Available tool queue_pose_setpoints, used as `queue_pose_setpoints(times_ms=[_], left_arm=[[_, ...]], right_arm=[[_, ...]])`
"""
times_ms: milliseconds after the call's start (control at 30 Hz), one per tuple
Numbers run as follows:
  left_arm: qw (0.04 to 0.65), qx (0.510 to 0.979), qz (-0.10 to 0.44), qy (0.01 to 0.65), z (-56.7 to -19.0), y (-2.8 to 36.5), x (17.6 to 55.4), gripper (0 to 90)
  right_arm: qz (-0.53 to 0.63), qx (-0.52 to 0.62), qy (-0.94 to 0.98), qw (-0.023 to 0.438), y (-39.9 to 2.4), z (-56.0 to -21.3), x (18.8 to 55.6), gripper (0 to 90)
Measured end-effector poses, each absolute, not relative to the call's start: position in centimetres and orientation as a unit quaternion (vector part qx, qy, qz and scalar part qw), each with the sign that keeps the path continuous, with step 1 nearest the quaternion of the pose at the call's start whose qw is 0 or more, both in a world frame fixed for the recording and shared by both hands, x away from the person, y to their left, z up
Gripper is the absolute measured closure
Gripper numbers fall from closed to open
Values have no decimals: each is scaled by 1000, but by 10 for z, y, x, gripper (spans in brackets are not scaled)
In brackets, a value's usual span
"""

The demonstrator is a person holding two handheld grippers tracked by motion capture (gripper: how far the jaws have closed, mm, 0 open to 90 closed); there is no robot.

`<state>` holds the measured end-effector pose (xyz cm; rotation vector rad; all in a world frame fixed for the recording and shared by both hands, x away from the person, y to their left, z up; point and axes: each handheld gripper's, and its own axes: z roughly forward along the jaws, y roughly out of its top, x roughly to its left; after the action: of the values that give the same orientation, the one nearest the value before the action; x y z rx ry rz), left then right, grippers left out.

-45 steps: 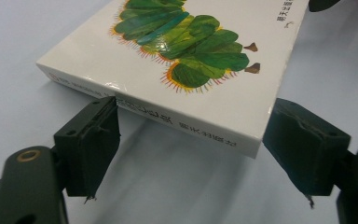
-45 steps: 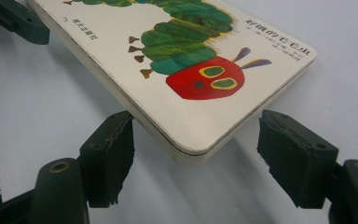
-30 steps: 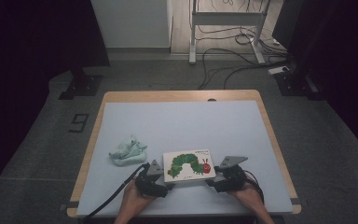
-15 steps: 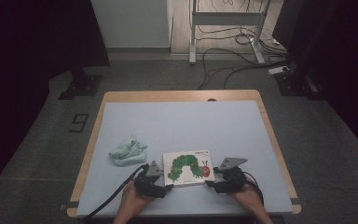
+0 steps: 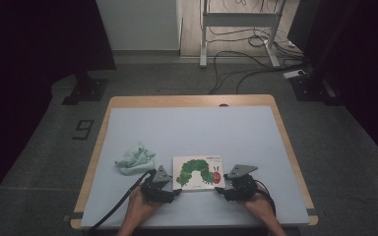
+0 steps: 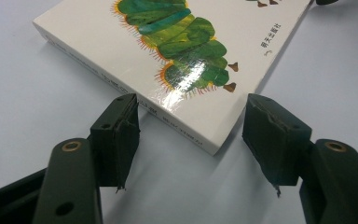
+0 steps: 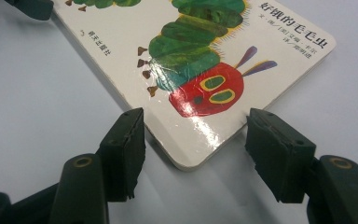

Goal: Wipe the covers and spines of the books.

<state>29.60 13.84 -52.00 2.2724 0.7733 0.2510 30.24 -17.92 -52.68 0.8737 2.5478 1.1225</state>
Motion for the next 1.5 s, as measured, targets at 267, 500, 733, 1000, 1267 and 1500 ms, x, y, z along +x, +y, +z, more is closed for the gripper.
queue_pose_setpoints(times_ms=[267,500,733,1000,1267,1500], left_arm=[[356,879,109,300,-523,142,311,361],[349,879,117,302,-522,141,324,361],[352,876,119,308,-523,141,338,353],[353,872,129,314,-524,140,352,349],[358,867,129,323,-525,141,365,339],[356,860,129,341,-525,143,367,261]], right_arm=[[378,307,865,124,-175,-527,314,377],[375,312,863,129,-174,-527,327,372],[376,319,860,133,-174,-528,340,371],[375,330,855,138,-173,-528,356,356],[372,338,853,138,-172,-528,372,354],[370,340,854,137,-172,-527,375,310]])
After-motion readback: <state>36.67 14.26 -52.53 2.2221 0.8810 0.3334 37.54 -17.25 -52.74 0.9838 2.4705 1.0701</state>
